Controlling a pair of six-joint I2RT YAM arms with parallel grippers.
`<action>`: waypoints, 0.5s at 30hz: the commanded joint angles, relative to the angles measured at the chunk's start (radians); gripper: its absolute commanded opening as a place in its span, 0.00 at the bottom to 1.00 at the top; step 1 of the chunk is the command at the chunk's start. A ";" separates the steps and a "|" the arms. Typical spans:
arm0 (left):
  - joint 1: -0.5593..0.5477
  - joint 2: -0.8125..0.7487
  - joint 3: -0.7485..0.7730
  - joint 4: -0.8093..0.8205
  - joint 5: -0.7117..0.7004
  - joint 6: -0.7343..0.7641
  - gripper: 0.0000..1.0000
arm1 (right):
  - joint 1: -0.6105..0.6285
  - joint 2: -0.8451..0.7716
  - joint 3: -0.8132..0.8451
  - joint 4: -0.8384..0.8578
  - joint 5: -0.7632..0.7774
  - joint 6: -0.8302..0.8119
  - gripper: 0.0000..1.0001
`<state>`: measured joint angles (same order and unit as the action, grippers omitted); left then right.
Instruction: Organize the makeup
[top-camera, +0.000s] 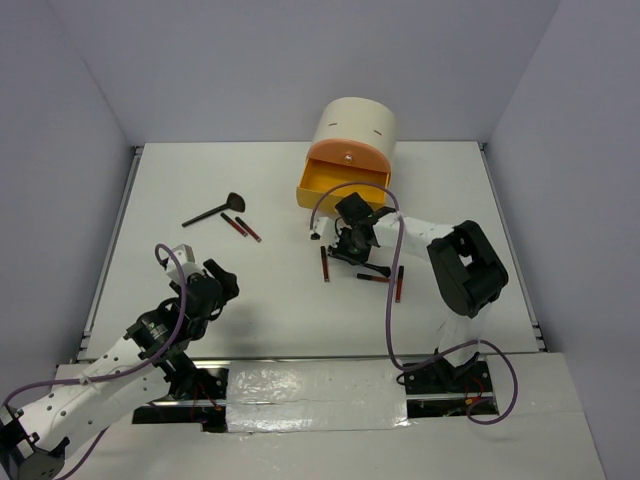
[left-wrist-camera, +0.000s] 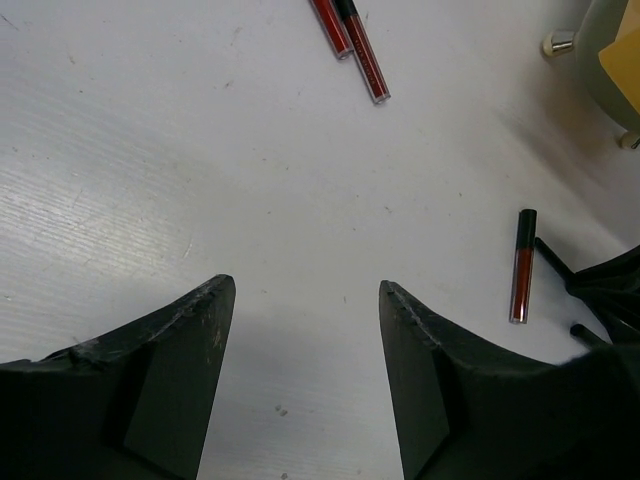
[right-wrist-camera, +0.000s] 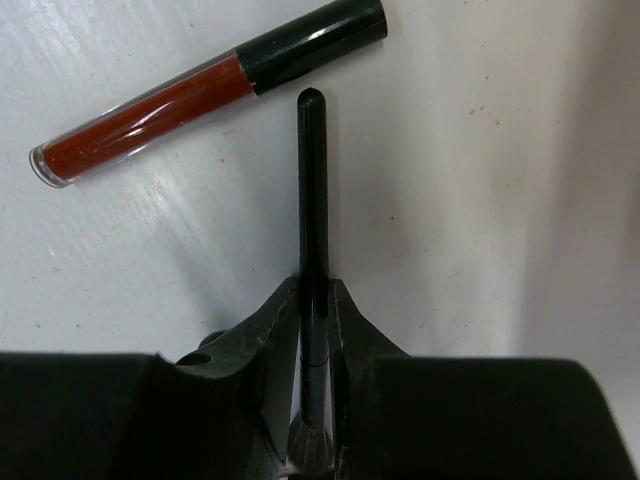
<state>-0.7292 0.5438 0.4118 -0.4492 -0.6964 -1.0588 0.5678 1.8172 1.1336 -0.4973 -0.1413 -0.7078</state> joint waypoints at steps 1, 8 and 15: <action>0.002 -0.013 0.013 0.006 -0.031 -0.017 0.72 | -0.011 -0.025 0.005 0.039 0.014 -0.032 0.20; 0.002 -0.001 0.019 0.012 -0.040 -0.009 0.75 | -0.013 -0.196 0.014 0.033 -0.053 -0.102 0.13; 0.002 0.002 0.012 0.073 -0.032 0.028 0.84 | -0.013 -0.401 -0.001 -0.001 -0.208 -0.217 0.10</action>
<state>-0.7292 0.5461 0.4118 -0.4355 -0.7116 -1.0573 0.5602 1.5082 1.1313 -0.4927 -0.2443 -0.8581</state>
